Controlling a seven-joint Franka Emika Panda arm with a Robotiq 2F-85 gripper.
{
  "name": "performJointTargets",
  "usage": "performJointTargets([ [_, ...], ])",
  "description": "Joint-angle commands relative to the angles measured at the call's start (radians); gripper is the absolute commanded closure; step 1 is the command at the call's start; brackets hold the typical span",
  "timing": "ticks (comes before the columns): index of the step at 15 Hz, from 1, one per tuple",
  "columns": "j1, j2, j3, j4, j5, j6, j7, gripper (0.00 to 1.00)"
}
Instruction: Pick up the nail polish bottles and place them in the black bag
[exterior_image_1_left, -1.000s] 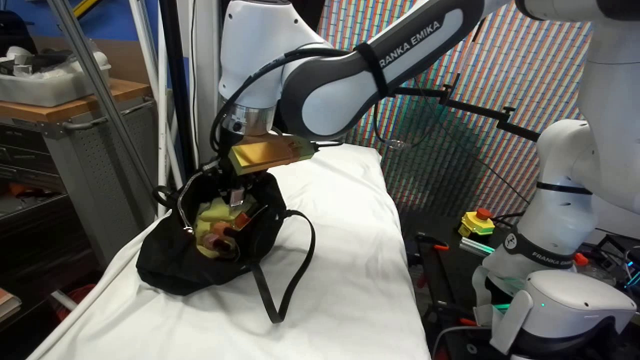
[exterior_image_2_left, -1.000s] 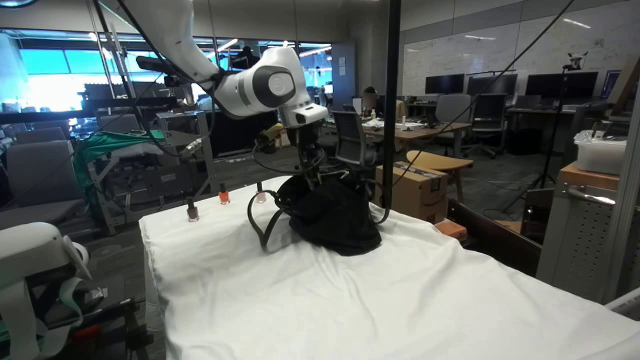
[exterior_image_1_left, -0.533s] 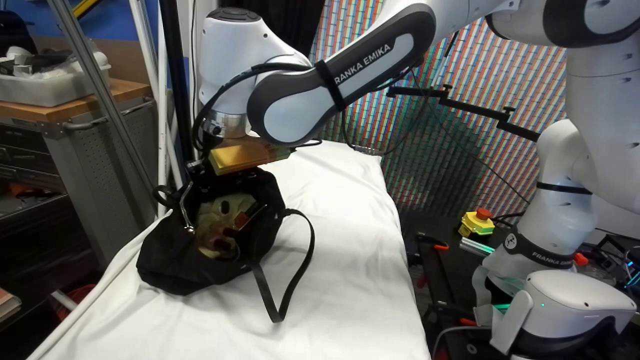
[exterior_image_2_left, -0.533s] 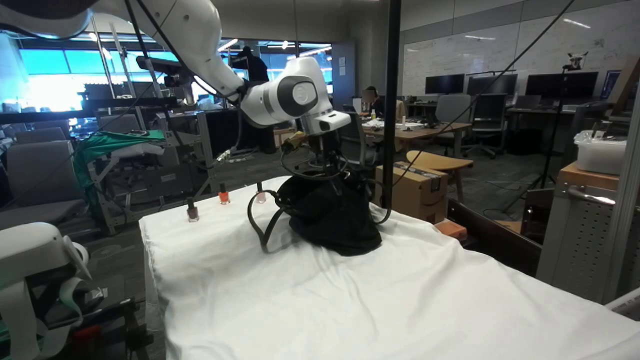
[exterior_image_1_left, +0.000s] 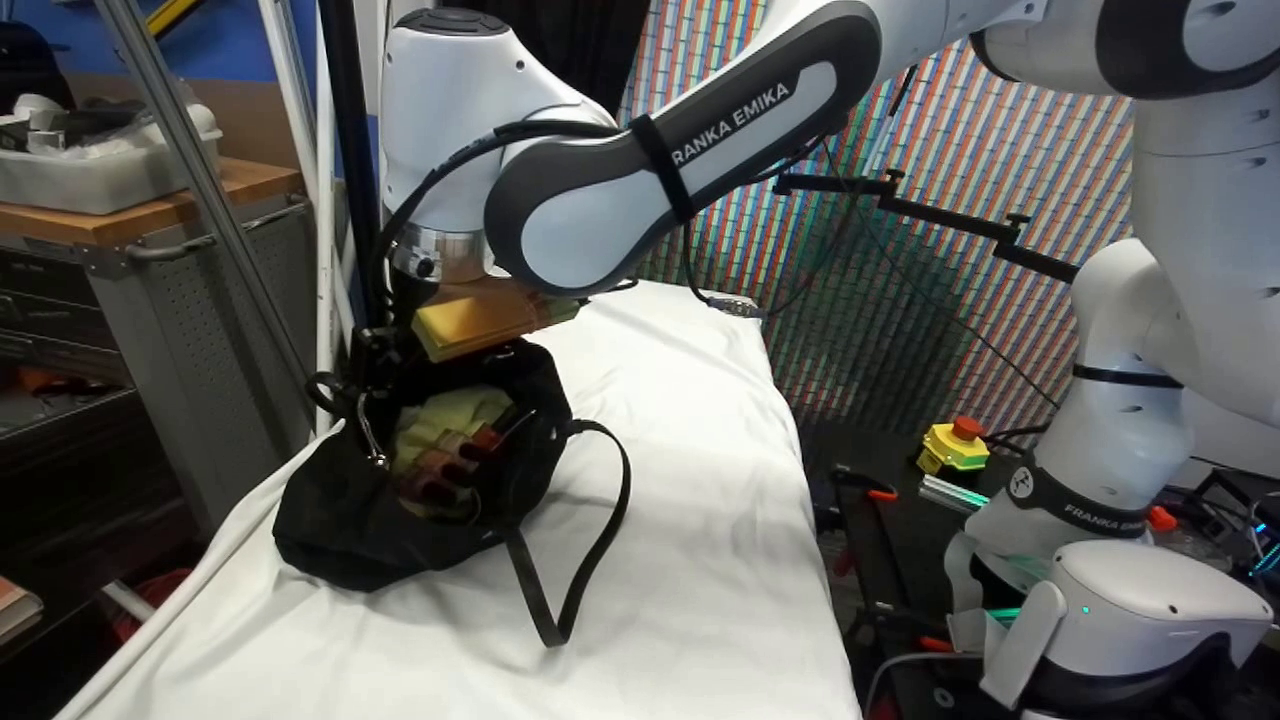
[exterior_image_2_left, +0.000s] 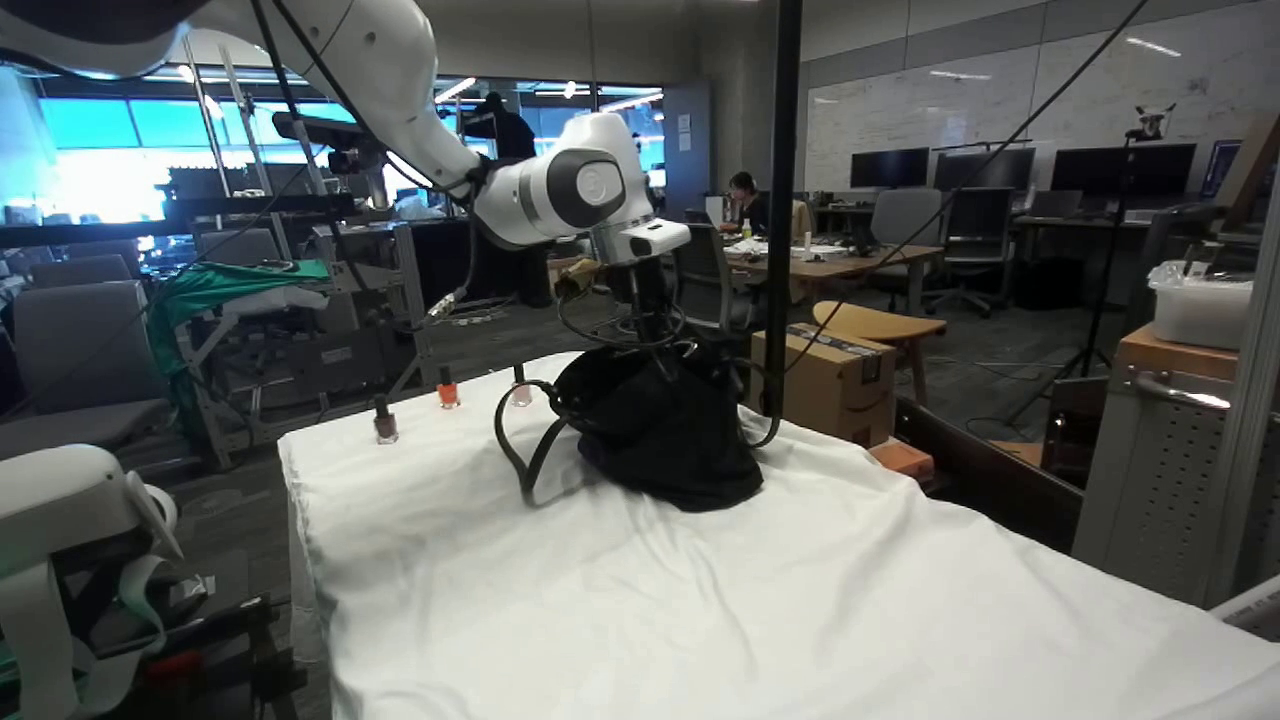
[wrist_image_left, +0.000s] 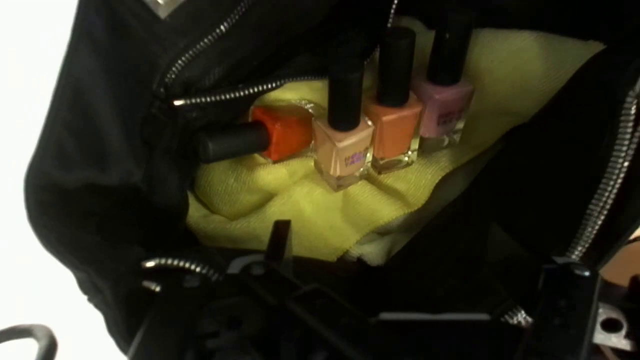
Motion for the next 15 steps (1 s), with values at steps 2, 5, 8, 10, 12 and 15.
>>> performJointTargets([
  [2, 0.014, -0.167, 0.041, -0.187, 0.056, -0.018, -0.092, 0.0],
  [5, 0.029, -0.277, 0.071, -0.321, 0.087, -0.032, -0.095, 0.0],
  [8, 0.027, -0.381, 0.118, -0.446, 0.142, -0.056, -0.116, 0.0],
  [10, 0.028, -0.443, 0.143, -0.521, 0.176, -0.067, -0.118, 0.0],
  [12, 0.028, -0.495, 0.171, -0.588, 0.218, -0.081, -0.134, 0.0],
  [15, 0.04, -0.54, 0.216, -0.675, 0.27, -0.09, -0.164, 0.0],
])
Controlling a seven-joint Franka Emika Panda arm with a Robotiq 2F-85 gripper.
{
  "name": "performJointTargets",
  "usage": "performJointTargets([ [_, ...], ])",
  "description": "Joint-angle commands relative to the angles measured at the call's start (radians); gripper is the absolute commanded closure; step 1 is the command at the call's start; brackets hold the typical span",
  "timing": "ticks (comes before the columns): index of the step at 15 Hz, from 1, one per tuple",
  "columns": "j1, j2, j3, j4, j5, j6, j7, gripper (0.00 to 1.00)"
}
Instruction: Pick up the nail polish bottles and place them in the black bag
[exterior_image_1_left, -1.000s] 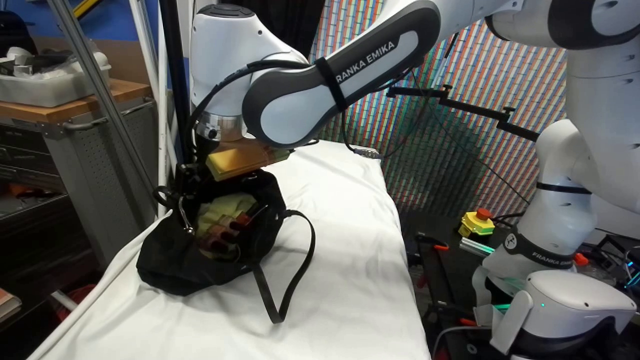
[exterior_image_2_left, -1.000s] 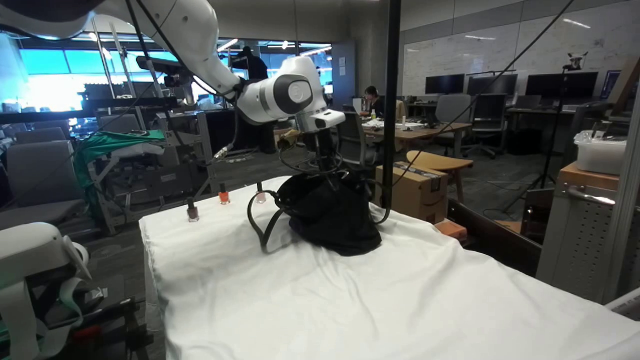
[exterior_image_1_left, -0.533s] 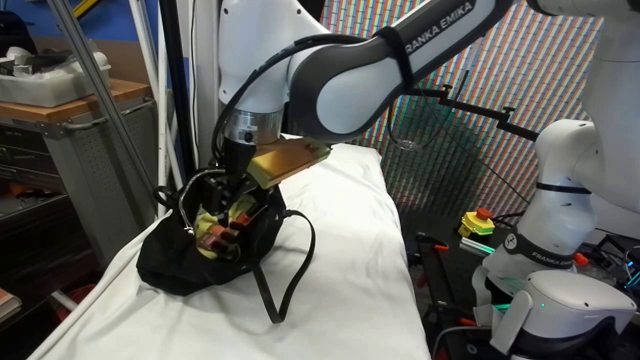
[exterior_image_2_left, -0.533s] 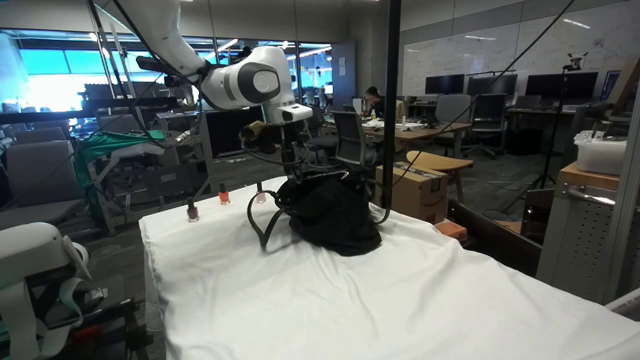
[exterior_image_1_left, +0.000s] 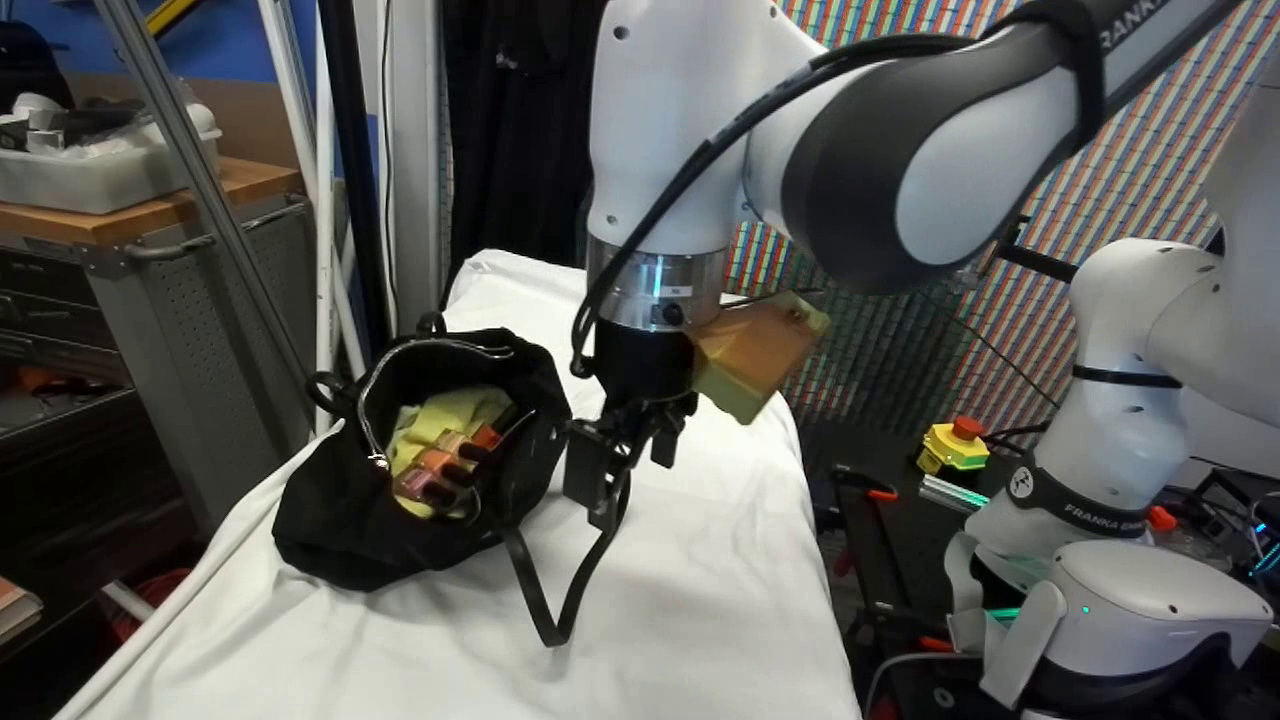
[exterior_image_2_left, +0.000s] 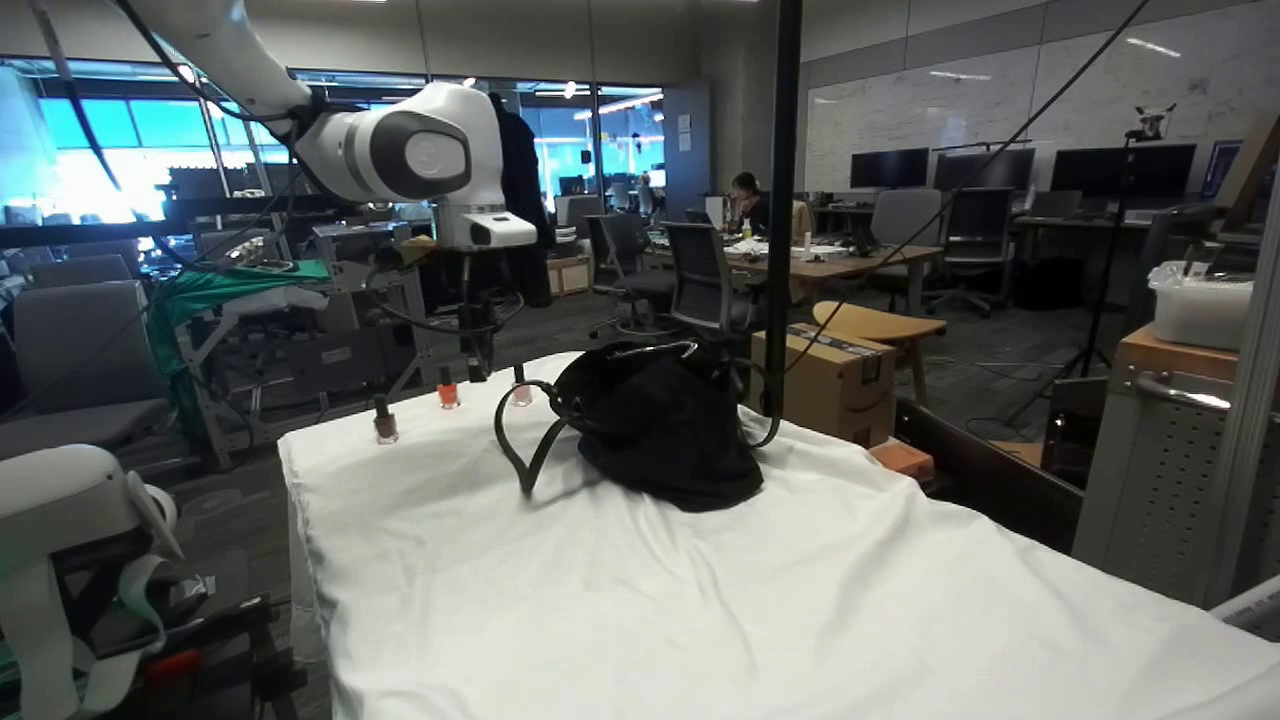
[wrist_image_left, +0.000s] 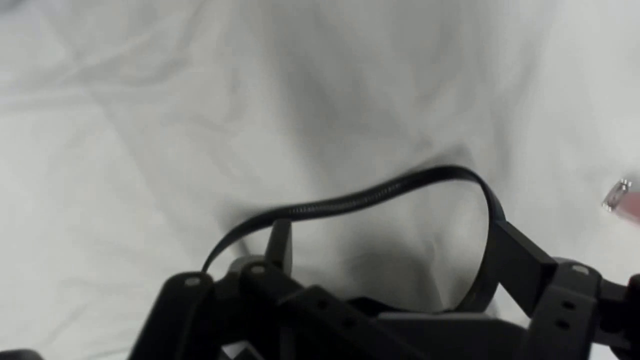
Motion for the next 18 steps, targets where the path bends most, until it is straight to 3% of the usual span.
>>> performJointTargets([
  [1, 0.013, -0.091, 0.047, -0.124, 0.068, -0.007, -0.05, 0.0],
  [6, 0.059, -0.068, 0.122, -0.177, 0.1, 0.017, -0.065, 0.0],
  [11, 0.093, -0.018, 0.176, -0.149, 0.202, -0.001, -0.211, 0.0],
  [15, 0.101, 0.027, 0.191, -0.114, 0.279, -0.027, -0.335, 0.0],
  [18, 0.107, 0.076, 0.189, -0.082, 0.285, -0.019, -0.357, 0.0],
])
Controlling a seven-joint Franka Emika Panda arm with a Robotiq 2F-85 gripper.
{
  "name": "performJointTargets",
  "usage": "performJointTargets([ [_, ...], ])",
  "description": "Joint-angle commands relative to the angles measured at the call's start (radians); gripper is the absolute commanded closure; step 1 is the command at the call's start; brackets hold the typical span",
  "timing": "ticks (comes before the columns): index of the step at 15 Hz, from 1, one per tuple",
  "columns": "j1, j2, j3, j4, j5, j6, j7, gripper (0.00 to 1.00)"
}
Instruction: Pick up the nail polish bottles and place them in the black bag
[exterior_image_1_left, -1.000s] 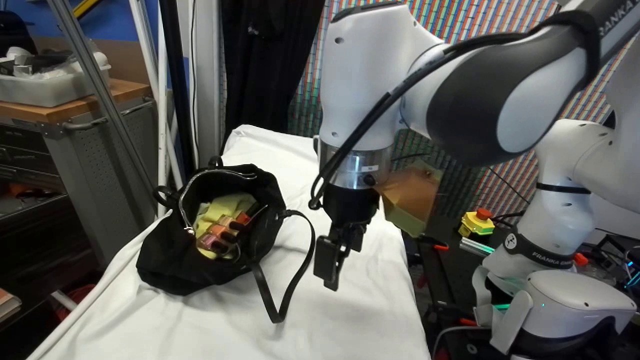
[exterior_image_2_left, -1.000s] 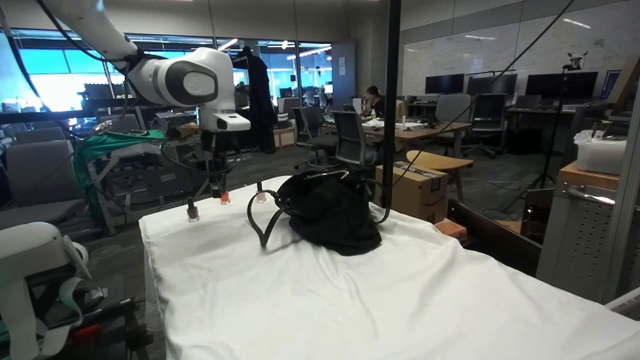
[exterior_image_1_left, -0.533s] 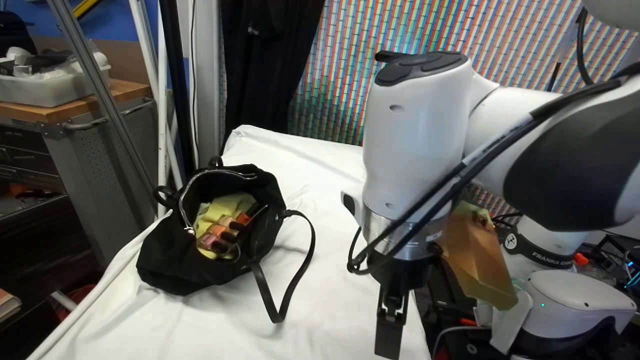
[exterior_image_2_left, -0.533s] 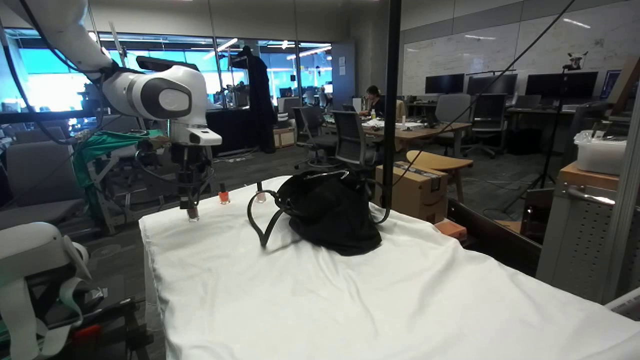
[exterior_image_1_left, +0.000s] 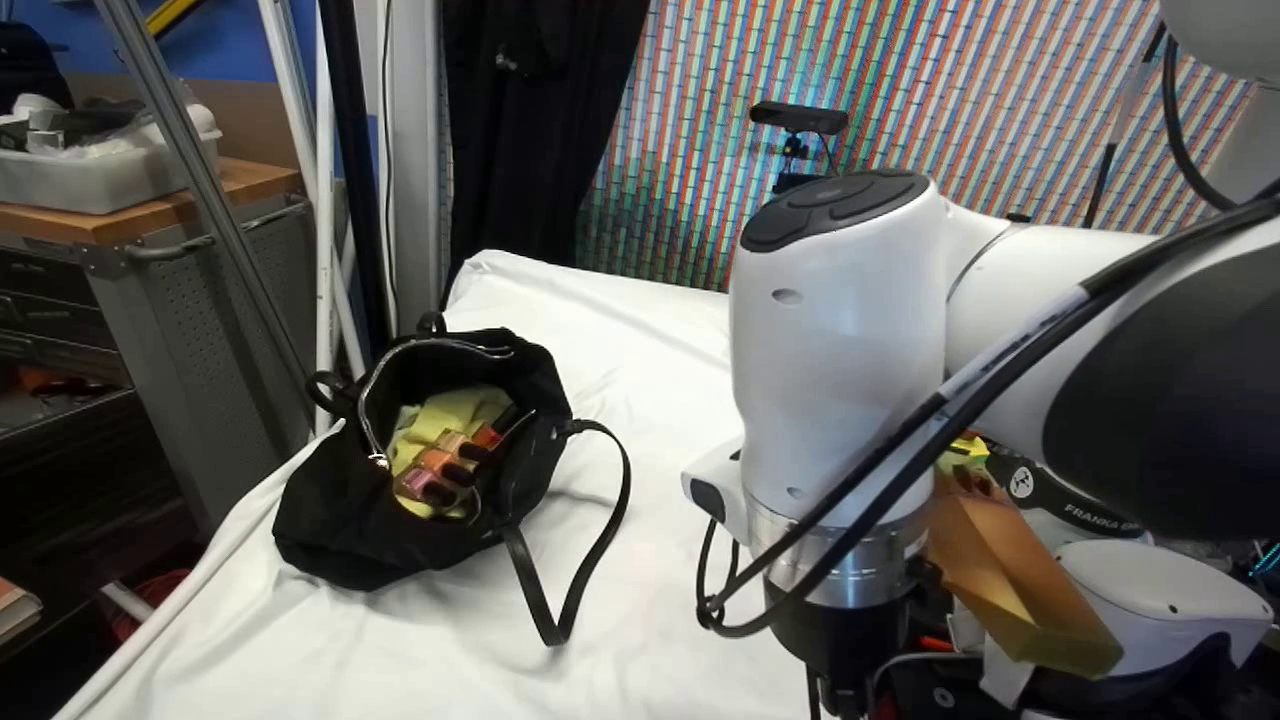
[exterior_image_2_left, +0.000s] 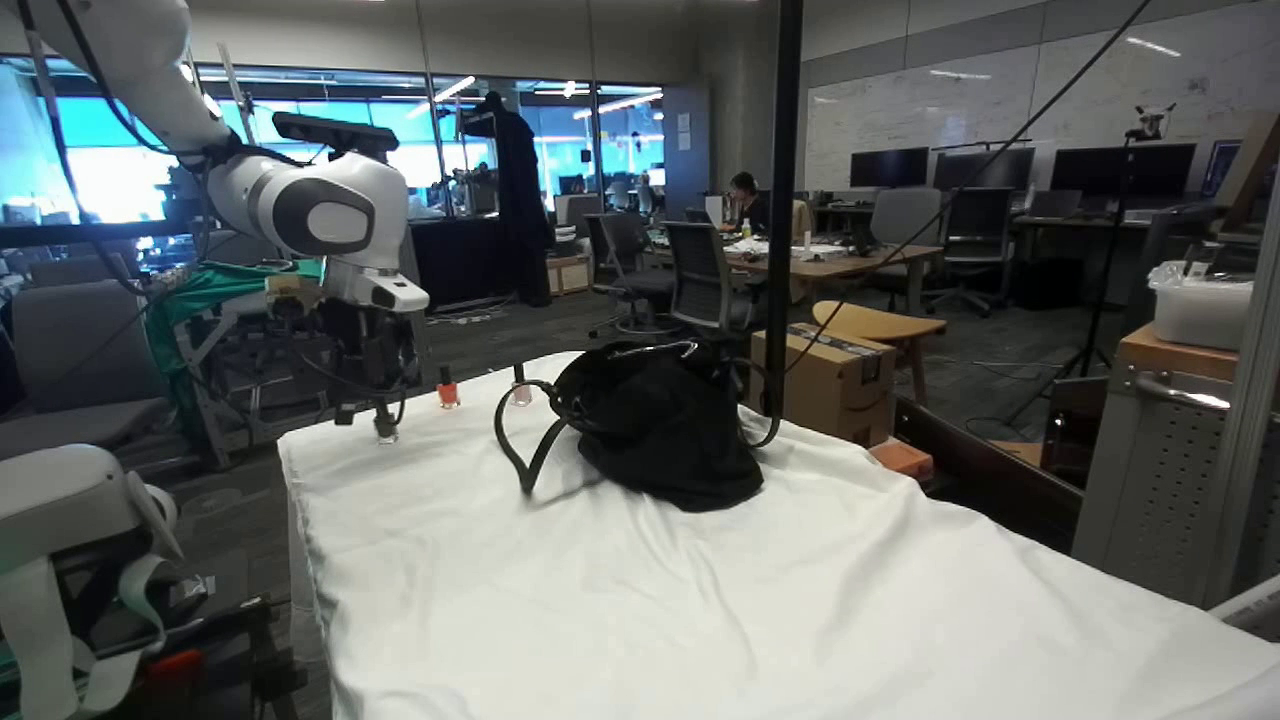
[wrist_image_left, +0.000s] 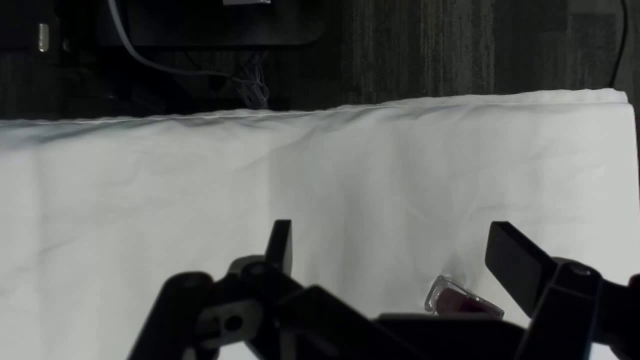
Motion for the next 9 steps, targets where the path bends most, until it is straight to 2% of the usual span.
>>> performJointTargets([
  [1, 0.01, 0.066, -0.003, 0.065, 0.021, -0.006, -0.035, 0.0],
  [9, 0.05, 0.166, -0.006, 0.144, 0.016, 0.088, 0.018, 0.0],
])
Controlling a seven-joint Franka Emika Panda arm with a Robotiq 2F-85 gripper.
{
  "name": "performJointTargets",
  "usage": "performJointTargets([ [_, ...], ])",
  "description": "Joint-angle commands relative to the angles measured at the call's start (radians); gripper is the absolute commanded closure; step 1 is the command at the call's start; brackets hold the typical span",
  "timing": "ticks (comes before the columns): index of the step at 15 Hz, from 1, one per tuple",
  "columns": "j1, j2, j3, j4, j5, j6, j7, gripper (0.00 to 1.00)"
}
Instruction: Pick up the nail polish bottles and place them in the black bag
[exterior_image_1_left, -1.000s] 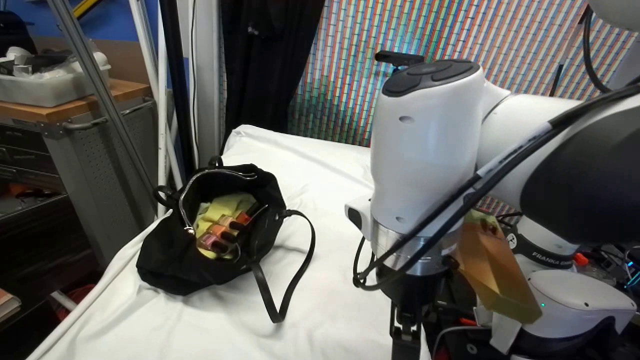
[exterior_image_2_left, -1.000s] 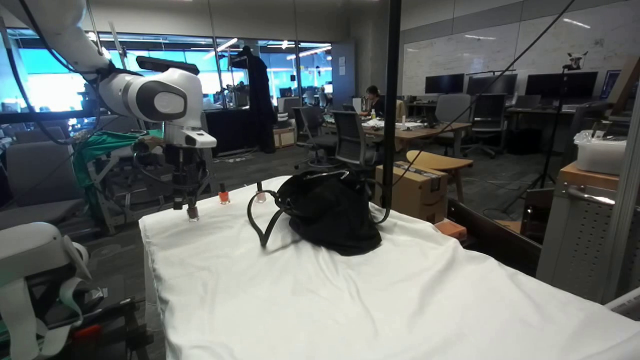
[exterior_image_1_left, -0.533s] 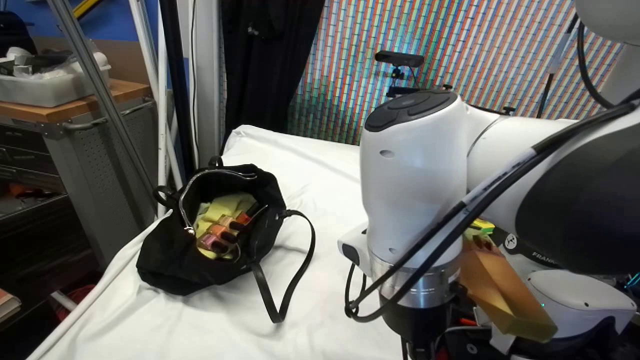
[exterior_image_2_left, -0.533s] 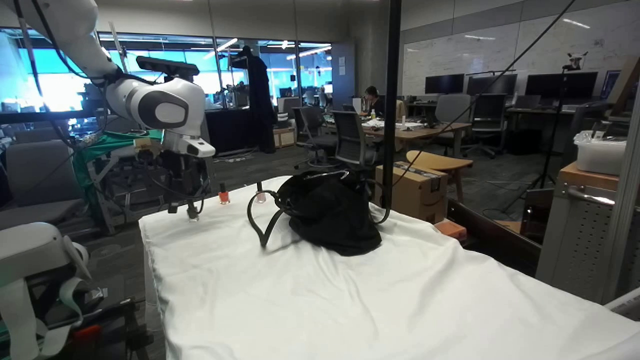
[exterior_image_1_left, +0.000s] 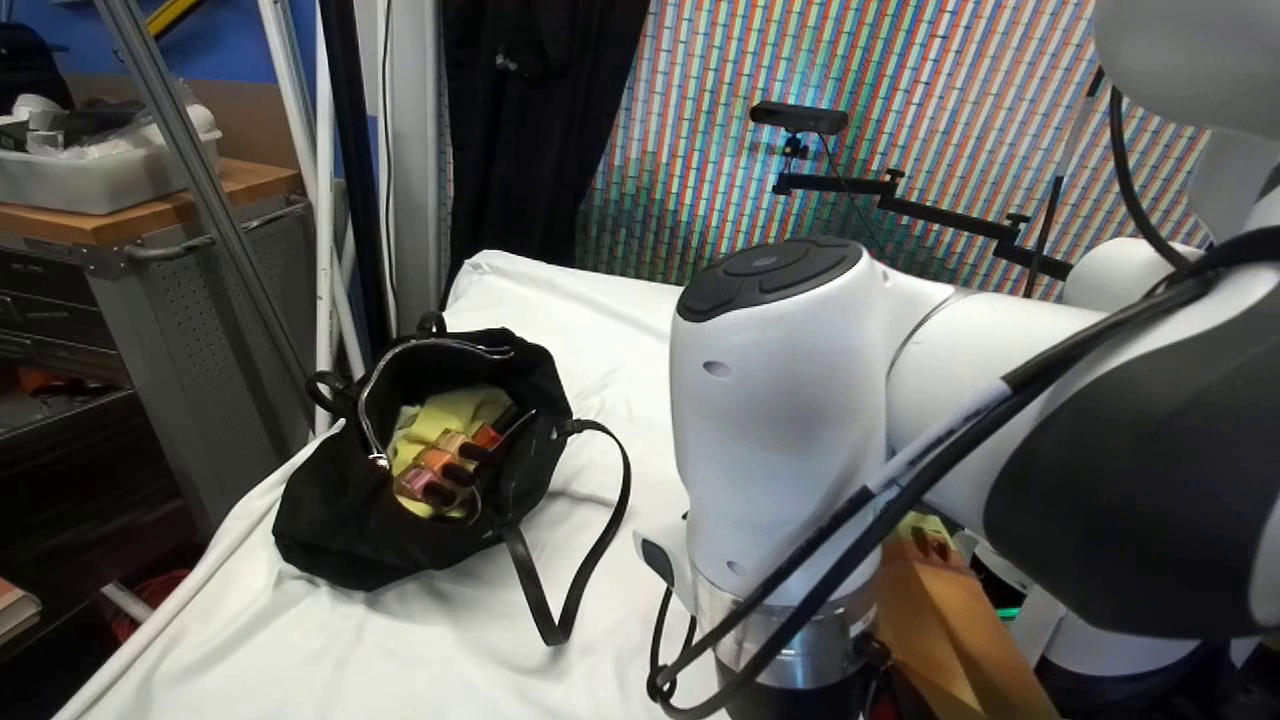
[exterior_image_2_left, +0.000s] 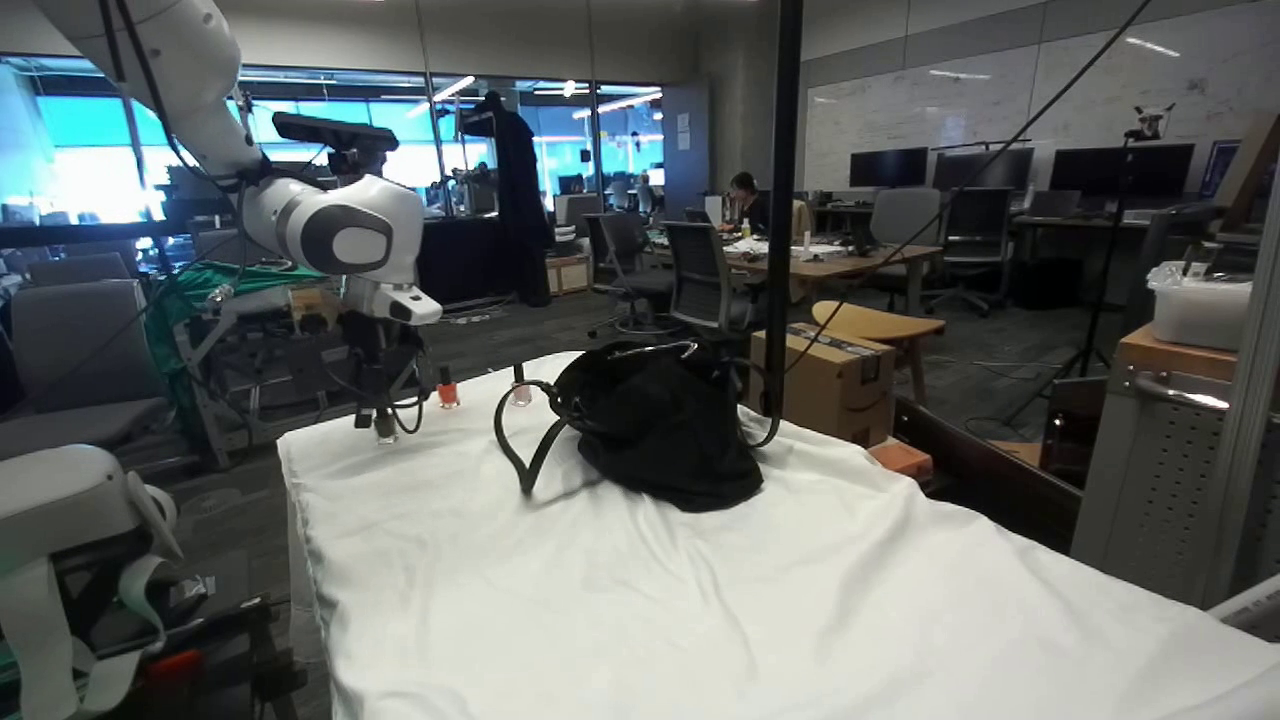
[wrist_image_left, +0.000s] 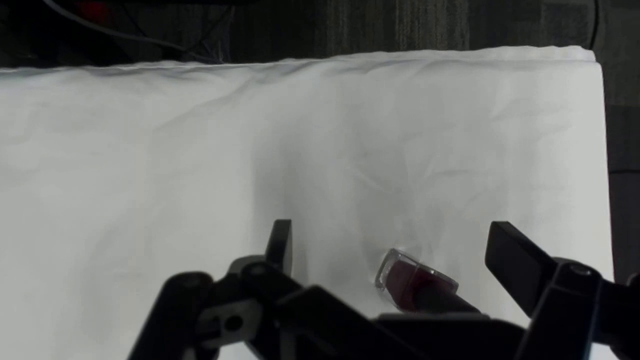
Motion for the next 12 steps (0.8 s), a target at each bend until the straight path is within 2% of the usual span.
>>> performJointTargets([
  [1, 0.032, 0.04, -0.006, 0.049, 0.012, 0.023, 0.02, 0.0],
  [8, 0.075, 0.104, -0.03, 0.1, -0.026, 0.054, 0.061, 0.0],
  [12, 0.121, 0.137, -0.075, 0.11, -0.11, 0.125, 0.128, 0.0],
])
